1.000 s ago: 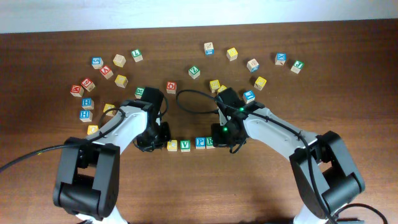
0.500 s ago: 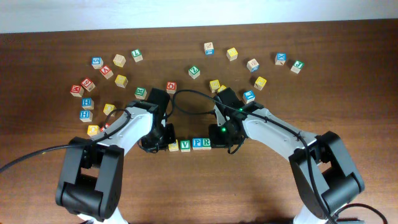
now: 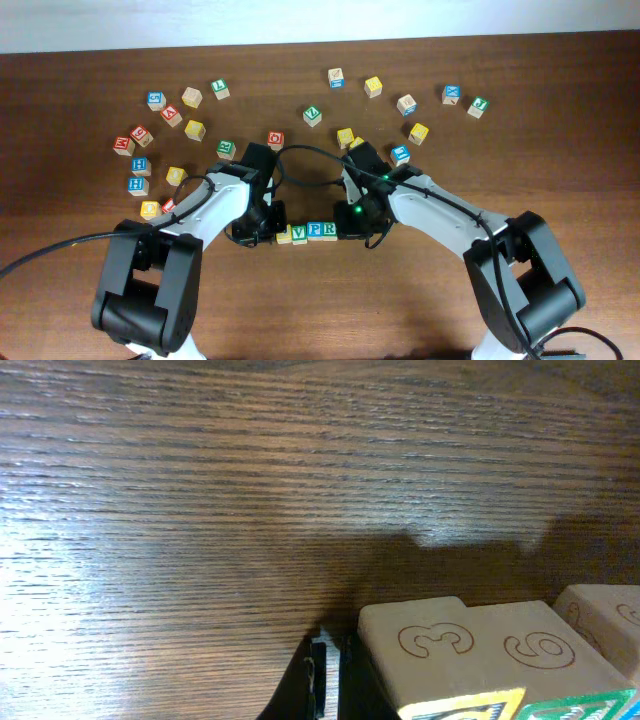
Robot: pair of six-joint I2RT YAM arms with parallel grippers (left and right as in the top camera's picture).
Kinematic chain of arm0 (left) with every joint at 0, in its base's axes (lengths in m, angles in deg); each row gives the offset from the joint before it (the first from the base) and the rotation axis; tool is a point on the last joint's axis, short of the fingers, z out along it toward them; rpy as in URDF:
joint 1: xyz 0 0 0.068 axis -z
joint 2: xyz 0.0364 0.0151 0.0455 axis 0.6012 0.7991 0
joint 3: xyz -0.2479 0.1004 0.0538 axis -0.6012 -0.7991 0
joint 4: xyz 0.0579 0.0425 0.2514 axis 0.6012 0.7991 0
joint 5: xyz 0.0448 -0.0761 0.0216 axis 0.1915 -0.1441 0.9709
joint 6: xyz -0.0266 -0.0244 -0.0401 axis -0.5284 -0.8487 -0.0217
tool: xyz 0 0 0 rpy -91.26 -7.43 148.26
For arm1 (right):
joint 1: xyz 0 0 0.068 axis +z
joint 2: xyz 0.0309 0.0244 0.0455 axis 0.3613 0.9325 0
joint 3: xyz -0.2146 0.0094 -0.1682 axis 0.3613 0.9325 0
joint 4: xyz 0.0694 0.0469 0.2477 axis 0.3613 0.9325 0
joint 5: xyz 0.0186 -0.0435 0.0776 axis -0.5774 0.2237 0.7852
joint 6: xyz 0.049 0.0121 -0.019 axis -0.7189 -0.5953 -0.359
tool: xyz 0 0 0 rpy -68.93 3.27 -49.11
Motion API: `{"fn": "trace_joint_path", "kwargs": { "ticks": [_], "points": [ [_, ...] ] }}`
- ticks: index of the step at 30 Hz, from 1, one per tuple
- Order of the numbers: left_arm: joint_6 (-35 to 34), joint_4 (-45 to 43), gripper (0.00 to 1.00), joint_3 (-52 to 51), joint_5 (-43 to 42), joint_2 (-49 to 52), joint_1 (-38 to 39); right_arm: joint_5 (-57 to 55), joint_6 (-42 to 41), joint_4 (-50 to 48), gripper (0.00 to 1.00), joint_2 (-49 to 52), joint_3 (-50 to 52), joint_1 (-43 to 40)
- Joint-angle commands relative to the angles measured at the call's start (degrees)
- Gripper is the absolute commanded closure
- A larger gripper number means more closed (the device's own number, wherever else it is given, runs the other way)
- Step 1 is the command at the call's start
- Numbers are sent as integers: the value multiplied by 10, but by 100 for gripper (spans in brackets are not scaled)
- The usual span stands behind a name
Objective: Spell out CVPR
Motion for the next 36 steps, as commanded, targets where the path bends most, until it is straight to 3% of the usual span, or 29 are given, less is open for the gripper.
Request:
{"fn": "trace_joint_path", "kwargs": {
  "ticks": [1, 8, 13, 20, 25, 31, 36],
  "points": [
    [10, -8, 100, -5, -8, 16, 3, 5, -2, -1, 96, 1, 4, 23],
    [25, -4, 100, -5, 1, 16, 2, -22, -1, 1, 96, 1, 4, 33],
    [24, 60, 100, 37, 16, 16, -28, -31, -1, 15, 96, 1, -10, 17],
    [44, 134, 100, 78, 37, -24, -60, -30, 3, 173, 96, 0, -135, -46],
    [30, 225, 100, 78, -12, -80, -12, -36, 3, 236, 96, 0, -177, -127],
    [-106, 111, 100, 16, -12, -78, 111, -82, 33, 238, 90, 0, -175, -170],
    [-146, 44, 100, -21, 18, -66, 157, -101, 33, 238, 89, 0, -175, -170]
  ]
}}
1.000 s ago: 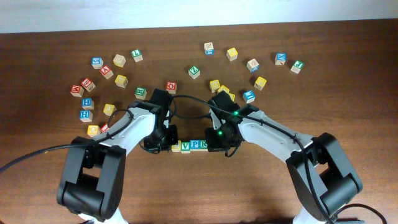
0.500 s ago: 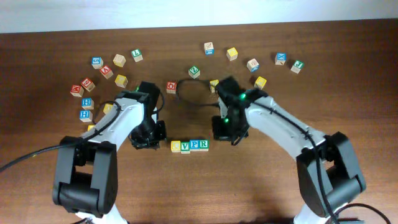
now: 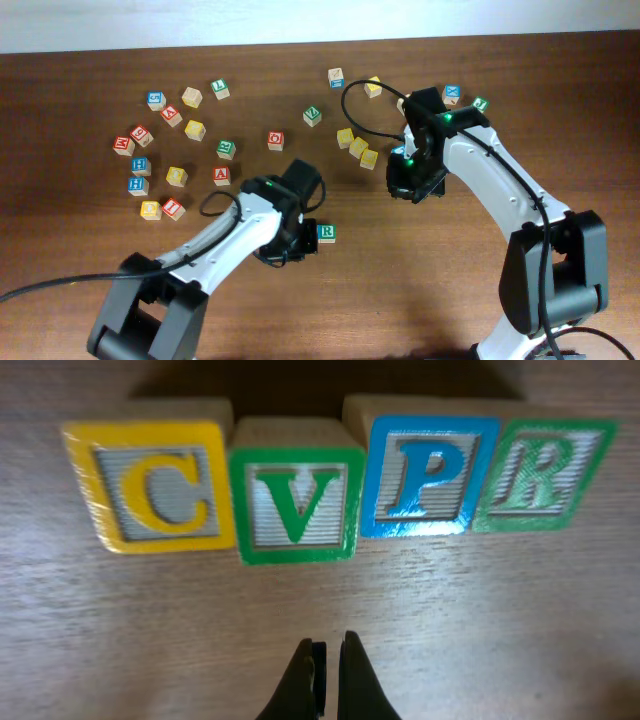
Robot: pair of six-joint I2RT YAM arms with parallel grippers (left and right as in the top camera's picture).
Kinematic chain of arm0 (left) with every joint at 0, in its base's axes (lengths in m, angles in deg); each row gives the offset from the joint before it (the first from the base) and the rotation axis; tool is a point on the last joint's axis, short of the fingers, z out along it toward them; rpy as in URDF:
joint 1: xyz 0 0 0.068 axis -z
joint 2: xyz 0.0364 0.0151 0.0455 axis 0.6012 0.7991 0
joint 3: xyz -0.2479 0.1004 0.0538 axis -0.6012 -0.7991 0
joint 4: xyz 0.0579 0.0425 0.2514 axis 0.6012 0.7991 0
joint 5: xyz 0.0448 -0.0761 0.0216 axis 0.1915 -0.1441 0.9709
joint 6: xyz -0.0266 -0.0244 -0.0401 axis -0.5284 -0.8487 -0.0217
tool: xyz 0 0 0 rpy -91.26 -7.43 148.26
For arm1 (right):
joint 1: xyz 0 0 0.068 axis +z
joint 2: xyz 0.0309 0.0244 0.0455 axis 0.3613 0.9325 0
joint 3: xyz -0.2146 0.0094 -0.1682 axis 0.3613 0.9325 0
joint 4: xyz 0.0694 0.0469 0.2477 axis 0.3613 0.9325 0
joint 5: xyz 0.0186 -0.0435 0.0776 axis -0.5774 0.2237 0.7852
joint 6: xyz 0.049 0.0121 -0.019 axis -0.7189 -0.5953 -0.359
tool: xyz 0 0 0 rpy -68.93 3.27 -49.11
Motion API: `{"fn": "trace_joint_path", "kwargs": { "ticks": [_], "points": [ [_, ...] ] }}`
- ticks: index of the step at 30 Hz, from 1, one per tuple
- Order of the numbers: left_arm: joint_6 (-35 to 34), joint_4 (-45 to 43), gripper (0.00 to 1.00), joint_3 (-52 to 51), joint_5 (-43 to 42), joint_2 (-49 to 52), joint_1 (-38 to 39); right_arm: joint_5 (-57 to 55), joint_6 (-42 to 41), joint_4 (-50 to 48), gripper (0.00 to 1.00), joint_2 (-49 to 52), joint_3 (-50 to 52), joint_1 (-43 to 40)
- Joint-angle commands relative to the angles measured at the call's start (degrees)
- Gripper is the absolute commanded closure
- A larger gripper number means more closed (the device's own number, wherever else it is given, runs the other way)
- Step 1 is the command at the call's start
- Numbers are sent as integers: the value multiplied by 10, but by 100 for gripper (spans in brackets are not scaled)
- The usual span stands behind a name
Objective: Spell out CVPR
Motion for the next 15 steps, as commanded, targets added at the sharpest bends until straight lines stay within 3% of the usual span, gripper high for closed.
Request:
{"fn": "trace_joint_path", "kwargs": {
  "ticks": [1, 15],
  "points": [
    [-38, -5, 100, -17, 19, 13, 18, -30, 7, 0, 89, -1, -7, -3],
    [-39, -54, 100, -25, 63, 63, 22, -43, 5, 0, 91, -1, -6, -3]
  ]
}}
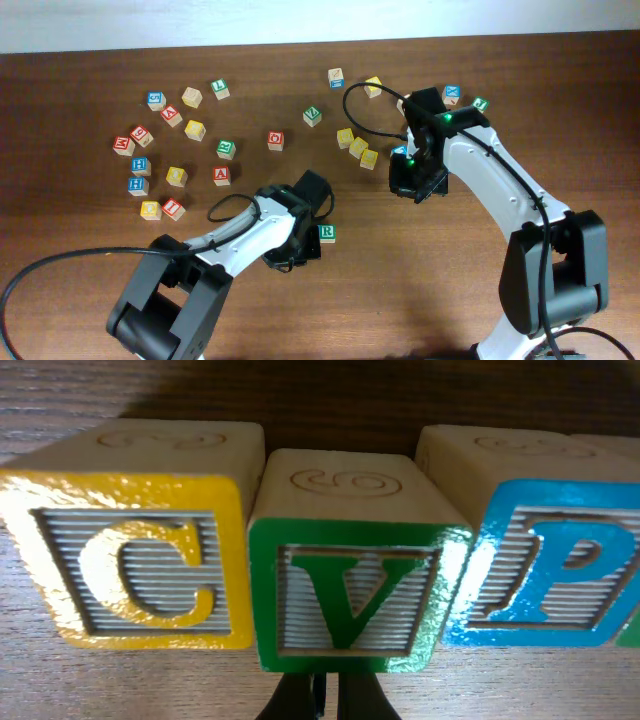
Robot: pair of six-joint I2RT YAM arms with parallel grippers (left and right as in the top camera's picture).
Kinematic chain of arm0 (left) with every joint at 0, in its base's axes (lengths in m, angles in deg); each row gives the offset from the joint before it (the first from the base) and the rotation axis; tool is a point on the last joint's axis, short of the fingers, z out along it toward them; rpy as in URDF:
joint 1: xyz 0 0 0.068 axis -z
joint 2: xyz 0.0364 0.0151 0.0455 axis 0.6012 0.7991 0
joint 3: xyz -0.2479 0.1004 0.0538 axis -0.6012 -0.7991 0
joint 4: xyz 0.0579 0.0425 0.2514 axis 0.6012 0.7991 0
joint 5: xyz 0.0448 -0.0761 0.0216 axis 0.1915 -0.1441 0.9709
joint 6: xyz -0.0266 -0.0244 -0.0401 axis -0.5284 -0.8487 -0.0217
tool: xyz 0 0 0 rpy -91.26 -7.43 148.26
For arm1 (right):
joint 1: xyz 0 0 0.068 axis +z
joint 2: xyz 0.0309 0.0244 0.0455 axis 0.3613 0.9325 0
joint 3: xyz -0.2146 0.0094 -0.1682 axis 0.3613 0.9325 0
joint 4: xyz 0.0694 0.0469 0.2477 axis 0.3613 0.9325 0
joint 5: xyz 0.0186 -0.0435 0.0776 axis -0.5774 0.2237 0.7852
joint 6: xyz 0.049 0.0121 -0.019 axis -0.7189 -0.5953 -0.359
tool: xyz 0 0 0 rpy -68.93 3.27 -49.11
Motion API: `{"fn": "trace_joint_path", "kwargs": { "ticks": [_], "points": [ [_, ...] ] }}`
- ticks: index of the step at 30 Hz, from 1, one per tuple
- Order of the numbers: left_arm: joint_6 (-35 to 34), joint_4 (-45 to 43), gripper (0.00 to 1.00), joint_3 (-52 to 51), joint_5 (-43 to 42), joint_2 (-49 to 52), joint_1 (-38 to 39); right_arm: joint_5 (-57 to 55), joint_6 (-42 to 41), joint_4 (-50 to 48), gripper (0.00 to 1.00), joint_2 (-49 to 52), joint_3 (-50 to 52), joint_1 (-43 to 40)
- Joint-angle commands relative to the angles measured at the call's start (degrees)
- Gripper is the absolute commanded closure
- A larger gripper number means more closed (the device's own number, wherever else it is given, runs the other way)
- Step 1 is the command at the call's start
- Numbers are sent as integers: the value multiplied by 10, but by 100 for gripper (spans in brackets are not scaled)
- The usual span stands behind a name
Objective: Spell out CVPR
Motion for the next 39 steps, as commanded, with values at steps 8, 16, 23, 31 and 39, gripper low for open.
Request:
{"fn": "trace_joint_path", "kwargs": {
  "ticks": [8, 16, 23, 31, 39],
  "points": [
    [-7, -20, 100, -6, 34, 12, 2, -11, 5, 0, 90, -1, 0, -3],
    [-7, -29, 100, -6, 46, 12, 2, -11, 5, 0, 90, -1, 0, -3],
    [-7, -31, 100, -6, 47, 12, 2, -11, 5, 0, 90, -1, 0, -2],
    [-1, 8, 100, 9, 31, 6, 2, -9, 4, 1, 92, -1, 0, -2],
    [45, 116, 100, 80, 55, -124, -96, 15, 4, 51, 94, -1, 14, 23]
  ]
}}
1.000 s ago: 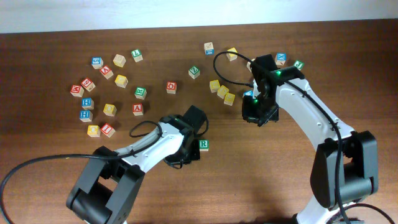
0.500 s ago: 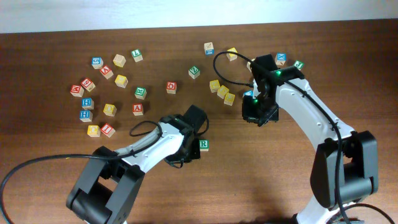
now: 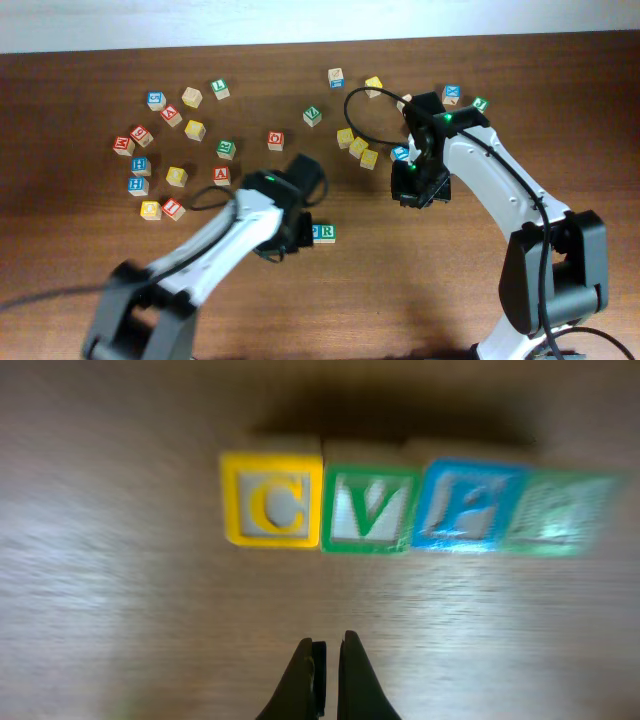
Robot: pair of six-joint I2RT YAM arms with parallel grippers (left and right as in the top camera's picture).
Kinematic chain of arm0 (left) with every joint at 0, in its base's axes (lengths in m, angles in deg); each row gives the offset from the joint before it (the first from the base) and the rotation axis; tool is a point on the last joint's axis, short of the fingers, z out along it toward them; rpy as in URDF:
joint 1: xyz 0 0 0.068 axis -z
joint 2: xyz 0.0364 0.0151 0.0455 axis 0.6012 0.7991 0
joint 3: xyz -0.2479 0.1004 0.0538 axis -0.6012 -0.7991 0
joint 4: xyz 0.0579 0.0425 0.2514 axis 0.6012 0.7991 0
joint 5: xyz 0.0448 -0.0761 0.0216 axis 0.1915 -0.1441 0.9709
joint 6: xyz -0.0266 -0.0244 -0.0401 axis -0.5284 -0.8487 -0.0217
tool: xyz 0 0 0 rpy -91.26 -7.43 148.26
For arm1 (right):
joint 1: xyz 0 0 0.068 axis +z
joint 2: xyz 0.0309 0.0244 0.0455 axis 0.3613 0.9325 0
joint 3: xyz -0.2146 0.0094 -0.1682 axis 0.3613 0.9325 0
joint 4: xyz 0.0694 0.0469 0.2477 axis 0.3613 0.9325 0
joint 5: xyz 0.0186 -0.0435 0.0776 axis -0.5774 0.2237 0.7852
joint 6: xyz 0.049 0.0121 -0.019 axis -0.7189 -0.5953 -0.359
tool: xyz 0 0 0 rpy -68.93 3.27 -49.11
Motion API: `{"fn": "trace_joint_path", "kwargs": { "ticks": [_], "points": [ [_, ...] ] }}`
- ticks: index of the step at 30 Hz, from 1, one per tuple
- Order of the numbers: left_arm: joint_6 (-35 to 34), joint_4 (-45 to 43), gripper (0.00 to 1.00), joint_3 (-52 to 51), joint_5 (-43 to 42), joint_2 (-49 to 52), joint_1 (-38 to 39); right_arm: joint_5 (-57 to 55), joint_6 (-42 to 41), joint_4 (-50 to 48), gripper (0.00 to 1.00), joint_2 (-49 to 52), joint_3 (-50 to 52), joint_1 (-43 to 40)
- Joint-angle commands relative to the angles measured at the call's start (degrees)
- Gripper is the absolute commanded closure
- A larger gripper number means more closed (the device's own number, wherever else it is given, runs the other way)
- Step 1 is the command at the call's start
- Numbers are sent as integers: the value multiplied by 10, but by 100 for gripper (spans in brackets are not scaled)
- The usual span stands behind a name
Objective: Spell out CVPR
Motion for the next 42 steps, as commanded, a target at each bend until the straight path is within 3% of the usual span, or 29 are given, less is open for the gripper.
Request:
{"fn": "trace_joint_path", "kwargs": {
  "ticks": [1, 4, 9, 19, 36, 42],
  "points": [
    [30, 11, 100, 13, 27, -44, -82, 8, 4, -6, 93, -1, 23, 28],
    [44, 11, 100, -1, 28, -32, -138, 8, -37, -70, 93, -1, 79, 62],
    [56, -38, 100, -51, 25, 21, -138, 49, -62, -168, 93, -1, 129, 106],
    [69, -75, 100, -55, -63, 103, -138, 33, -128, -216, 93, 14, 129, 178],
    [104, -113, 100, -55, -72, 103, -138, 77, -138, -263, 96, 57, 129, 188],
    [119, -114, 100, -55, -111, 103, -137, 87, -138, -278, 96, 57, 129, 196]
  ]
}}
